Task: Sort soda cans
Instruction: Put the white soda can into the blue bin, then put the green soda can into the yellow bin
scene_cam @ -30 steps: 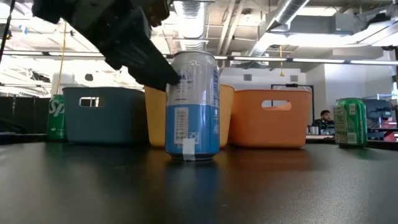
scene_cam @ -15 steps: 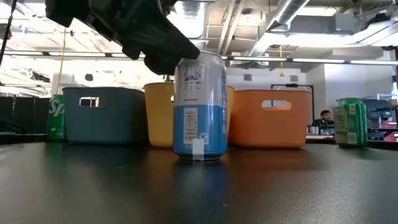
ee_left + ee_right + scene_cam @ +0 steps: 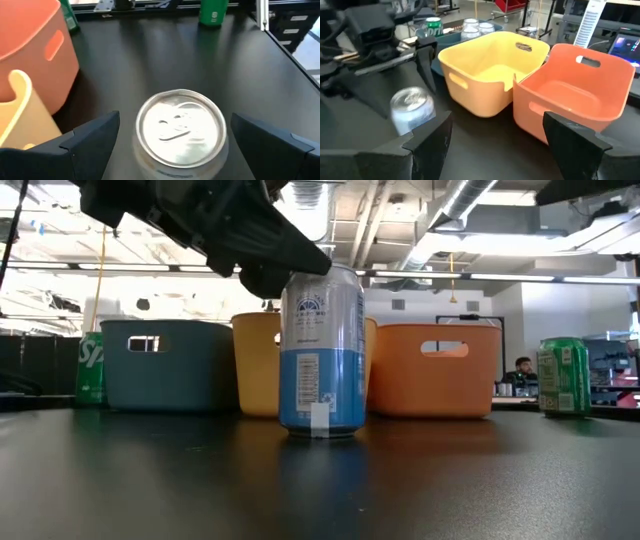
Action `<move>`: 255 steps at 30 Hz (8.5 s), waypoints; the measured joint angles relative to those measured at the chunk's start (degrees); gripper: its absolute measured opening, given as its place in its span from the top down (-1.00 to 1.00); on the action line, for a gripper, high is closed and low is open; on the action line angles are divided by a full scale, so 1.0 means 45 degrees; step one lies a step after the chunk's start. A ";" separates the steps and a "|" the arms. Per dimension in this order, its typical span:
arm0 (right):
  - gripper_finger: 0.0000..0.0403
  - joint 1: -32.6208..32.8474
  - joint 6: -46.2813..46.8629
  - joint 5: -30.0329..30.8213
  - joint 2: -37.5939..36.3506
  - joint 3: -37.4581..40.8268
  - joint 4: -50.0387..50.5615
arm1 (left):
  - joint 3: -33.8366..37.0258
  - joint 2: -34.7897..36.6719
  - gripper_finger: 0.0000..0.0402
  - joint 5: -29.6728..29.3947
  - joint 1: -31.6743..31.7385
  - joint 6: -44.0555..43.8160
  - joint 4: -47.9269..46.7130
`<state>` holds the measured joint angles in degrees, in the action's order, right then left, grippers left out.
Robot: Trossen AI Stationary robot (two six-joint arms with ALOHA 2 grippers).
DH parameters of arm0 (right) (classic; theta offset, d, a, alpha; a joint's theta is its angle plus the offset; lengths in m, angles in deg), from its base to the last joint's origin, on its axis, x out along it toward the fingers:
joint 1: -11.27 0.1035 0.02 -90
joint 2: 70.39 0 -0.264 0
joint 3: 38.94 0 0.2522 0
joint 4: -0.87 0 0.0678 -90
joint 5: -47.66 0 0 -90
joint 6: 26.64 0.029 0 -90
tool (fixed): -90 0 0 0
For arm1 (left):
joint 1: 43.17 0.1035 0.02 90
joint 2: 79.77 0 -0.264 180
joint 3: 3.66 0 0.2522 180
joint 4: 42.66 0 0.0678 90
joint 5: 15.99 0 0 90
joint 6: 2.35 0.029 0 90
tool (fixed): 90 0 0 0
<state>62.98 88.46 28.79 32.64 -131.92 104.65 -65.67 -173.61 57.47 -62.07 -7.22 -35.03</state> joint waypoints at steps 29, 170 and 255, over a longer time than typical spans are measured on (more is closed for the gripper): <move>-0.63 -0.1909 -0.4322 0.2221 -0.2463 -0.0001 -0.0207 | -0.0321 0.1631 -0.43 -0.2170 0.0010 -0.0990 -0.2182; -0.56 -0.6888 -0.9236 -0.3352 -0.4003 -0.0010 0.0000 | 0.4469 1.1948 -0.32 -0.3338 0.0513 -0.1490 -0.4724; -0.52 -1.9070 -2.1780 -1.4346 -0.5213 0.4152 -0.2474 | 0.4469 1.1864 -0.32 -0.4172 -0.4511 0.1031 -0.2001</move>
<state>-22.83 -9.55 -35.77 9.18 -113.24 93.52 -45.56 -120.23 38.70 -82.37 -2.58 -44.04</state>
